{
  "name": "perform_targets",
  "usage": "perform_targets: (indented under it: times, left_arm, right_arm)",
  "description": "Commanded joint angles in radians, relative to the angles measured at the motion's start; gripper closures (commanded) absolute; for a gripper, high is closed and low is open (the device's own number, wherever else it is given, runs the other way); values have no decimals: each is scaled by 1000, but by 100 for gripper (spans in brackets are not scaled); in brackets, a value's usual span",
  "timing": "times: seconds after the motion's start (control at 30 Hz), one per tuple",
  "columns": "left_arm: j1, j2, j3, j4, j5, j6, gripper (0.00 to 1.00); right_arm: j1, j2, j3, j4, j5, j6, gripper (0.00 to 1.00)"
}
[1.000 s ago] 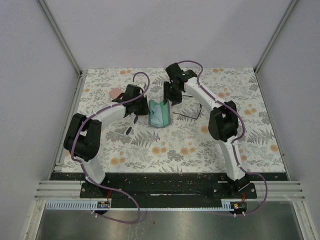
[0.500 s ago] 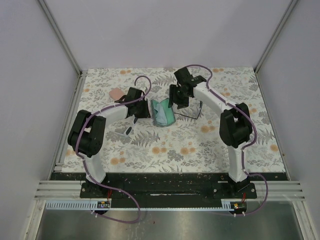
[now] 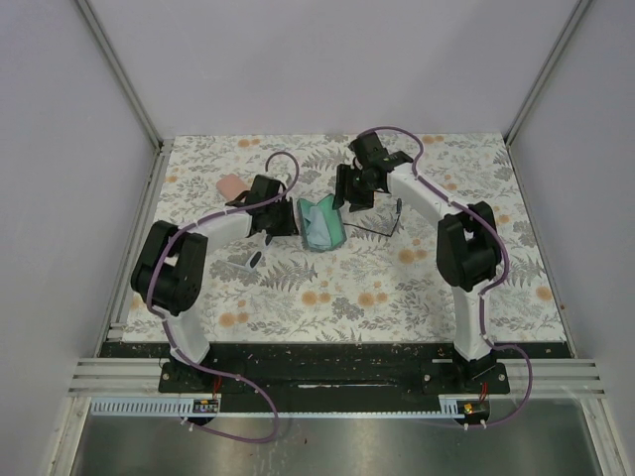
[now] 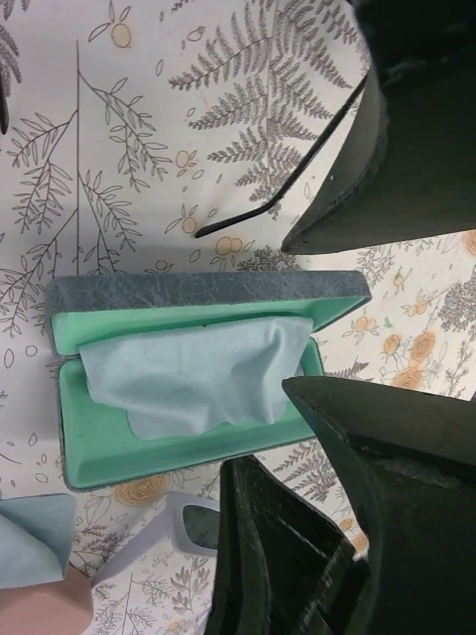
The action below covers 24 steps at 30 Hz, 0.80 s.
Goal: Organize the sunglasses
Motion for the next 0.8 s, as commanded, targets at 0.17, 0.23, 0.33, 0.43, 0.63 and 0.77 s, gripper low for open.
perform_targets:
  times: [0.17, 0.23, 0.33, 0.43, 0.63, 0.77]
  left_arm:
    - [10, -131, 21, 29, -12, -26, 65]
    - [10, -121, 29, 44, 14, -36, 60]
    - [10, -73, 61, 47, 41, -45, 58]
    - [10, -36, 73, 70, 55, -54, 57]
    - [10, 56, 133, 81, 69, -62, 63]
    - [13, 90, 142, 80, 65, -63, 80]
  right_arm:
    - [-18, 57, 20, 53, -83, -31, 41]
    - [-18, 60, 19, 56, -92, -31, 41]
    - [-18, 65, 17, 60, -103, -26, 42]
    - [-17, 68, 13, 63, -106, -22, 43]
    - [-17, 71, -1, 72, -132, -13, 43]
    - [-18, 53, -15, 77, -147, -9, 44]
